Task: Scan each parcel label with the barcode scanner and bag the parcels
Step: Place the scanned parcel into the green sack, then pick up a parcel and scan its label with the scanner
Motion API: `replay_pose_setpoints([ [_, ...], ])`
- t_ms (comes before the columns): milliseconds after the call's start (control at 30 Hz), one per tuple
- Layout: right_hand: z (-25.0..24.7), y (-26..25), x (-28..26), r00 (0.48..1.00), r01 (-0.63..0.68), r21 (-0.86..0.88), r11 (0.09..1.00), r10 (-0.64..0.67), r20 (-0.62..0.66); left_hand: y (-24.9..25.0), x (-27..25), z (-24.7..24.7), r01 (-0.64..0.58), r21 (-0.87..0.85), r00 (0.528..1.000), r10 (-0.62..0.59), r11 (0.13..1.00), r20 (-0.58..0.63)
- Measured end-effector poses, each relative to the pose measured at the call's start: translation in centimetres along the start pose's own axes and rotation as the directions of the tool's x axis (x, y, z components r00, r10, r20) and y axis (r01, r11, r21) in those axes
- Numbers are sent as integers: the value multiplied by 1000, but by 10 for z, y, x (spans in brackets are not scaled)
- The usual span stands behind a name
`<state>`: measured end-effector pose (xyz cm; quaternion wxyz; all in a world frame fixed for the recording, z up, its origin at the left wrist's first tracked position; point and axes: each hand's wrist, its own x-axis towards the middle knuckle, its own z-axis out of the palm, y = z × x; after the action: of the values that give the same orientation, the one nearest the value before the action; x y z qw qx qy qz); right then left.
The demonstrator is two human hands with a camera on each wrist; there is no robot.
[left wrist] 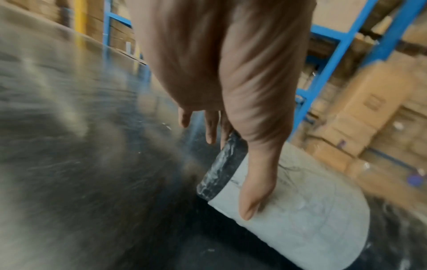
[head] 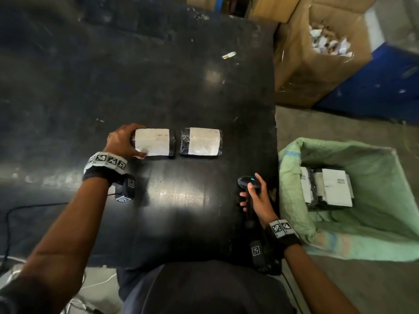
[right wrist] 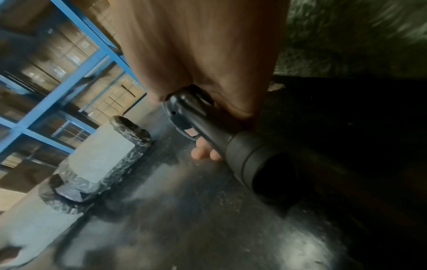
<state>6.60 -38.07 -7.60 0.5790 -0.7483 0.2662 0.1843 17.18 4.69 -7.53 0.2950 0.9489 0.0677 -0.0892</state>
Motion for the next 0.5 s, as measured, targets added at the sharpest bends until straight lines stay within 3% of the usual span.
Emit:
replay_pose_setpoints([
  [167, 1, -17, -6, 995, 96, 53, 994, -98, 33, 15, -63, -27, 86, -98, 964, -107, 992, -243],
  [333, 4, -56, -37, 947, 232, 172, 957, -263, 186, 43, -121, -31, 91, -171, 893, -157, 981, -423],
  [500, -1, -86, -73, 886, 327, 249, 912, -387, 256, 81, -154, -9, -16, -206, 845, -97, 979, -526],
])
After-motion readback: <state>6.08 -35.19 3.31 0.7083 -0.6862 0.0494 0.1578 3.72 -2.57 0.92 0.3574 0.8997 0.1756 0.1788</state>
